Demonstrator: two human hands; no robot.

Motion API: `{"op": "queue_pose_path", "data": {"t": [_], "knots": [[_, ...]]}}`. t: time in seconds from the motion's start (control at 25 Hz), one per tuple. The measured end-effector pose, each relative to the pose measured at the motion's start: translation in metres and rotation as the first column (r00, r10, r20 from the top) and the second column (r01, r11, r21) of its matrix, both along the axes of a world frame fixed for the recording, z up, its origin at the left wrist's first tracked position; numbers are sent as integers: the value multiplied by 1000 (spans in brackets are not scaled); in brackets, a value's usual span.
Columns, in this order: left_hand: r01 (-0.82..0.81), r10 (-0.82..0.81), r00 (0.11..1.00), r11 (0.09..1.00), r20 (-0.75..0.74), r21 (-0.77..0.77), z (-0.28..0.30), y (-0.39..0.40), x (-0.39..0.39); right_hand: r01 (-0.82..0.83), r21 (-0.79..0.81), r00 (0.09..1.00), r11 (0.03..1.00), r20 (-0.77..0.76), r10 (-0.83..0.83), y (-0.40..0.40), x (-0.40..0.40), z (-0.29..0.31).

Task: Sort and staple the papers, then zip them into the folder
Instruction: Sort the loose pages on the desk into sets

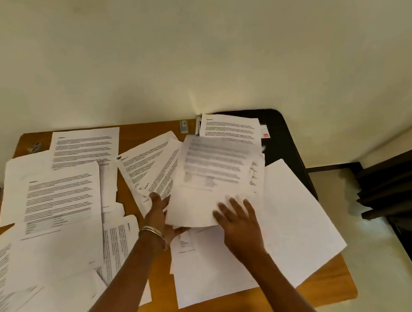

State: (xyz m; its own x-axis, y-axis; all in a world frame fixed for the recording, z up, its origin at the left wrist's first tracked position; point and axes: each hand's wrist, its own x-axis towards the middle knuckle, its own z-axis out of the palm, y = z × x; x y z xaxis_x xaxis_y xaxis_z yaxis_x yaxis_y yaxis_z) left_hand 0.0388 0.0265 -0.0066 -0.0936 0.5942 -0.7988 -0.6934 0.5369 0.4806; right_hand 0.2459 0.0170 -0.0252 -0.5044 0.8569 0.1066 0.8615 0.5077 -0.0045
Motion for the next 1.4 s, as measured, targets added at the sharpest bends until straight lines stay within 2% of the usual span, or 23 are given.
{"op": "queue_pose_path", "data": {"t": [0.08,0.24,0.56,0.68,0.84,0.92,1.04,1.12,1.24,1.32,1.4], "knots": [[68,-69,997,996,-27,-54,-10,-13,-21,46,-129,997,991,59,-39,-27,3,-31],[316,-318,936,948,-150,-35,-34,-33,-27,86,-231,996,969,50,-76,-41,10,-49],[342,-337,911,939,-238,-21,-43,-30,-32,144,-289,989,947,8,-148,-40,7,-58],[366,-359,890,930,-282,-29,-46,-30,-30,154,-228,988,961,28,-152,-42,7,-64],[414,-405,846,909,-347,-51,-45,-30,-29,86,-118,996,989,-15,-88,-37,4,-59],[401,-393,860,915,-325,-46,-43,-30,-26,159,-42,984,986,-78,-162,-32,3,-48],[333,-339,875,940,-346,-78,-44,-28,-17,360,73,925,930,-158,-345,-24,15,-29],[371,-387,824,921,-414,-122,-45,-23,-10,482,54,863,874,-205,-463,-17,38,-21],[444,-502,647,860,-575,-251,-47,-15,8,610,-93,742,787,-283,-608,1,77,-17],[395,-537,545,842,-644,-368,-39,-15,24,642,-197,670,741,-326,-667,17,92,-16],[323,-528,547,849,-650,-418,-34,-22,37,612,-275,661,741,-337,-671,28,98,-17]]}}
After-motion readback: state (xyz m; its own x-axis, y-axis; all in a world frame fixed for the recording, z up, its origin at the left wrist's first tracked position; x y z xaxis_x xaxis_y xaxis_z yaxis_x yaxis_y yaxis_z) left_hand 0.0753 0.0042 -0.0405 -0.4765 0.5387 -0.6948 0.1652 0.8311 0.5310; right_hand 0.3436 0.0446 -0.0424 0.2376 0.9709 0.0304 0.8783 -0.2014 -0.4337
